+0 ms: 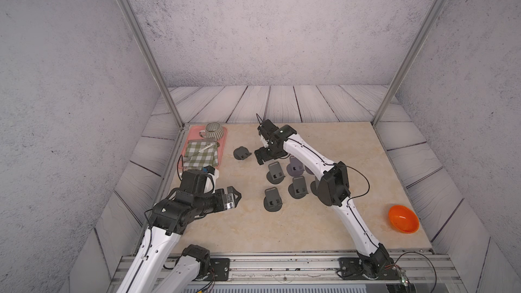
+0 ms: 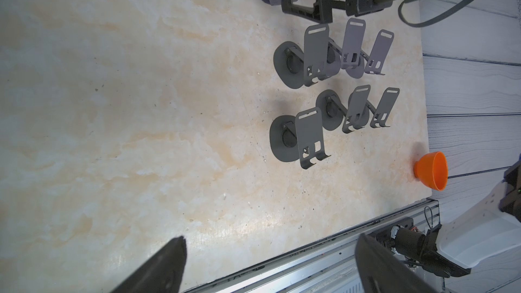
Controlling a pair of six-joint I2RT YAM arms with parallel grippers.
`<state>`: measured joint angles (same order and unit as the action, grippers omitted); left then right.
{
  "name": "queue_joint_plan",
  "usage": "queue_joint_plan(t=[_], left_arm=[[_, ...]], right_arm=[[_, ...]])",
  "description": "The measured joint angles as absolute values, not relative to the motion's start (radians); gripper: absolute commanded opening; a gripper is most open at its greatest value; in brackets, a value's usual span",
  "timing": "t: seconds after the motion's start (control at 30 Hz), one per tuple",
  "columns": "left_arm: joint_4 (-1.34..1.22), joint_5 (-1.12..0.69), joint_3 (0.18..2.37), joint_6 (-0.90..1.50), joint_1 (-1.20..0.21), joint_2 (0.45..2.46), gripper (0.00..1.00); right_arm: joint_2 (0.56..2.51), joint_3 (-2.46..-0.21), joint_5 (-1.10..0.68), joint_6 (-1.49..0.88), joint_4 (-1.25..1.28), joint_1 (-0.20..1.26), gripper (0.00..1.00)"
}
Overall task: Open the phone stand
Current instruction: Place the phone stand at the center of the board, then pick up the phone stand at the center of the board.
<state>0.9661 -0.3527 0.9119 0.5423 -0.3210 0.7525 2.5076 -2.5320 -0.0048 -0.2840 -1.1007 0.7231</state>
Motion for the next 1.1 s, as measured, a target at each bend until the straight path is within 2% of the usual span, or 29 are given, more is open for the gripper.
queue_joint_plan(t=[0.87, 1.1], left_arm=[[0.989, -0.390, 0.912, 0.566, -0.321, 0.780, 0.98], [0.995, -0.394, 0.902, 0.569, -0.321, 0.772, 0.98]], right_arm=[[2.657, -2.565, 0.055, -0.262, -0.884, 0.683, 1.00], [2.677, -2.565, 0.054, -0.262, -0.859, 0.668, 0.90]])
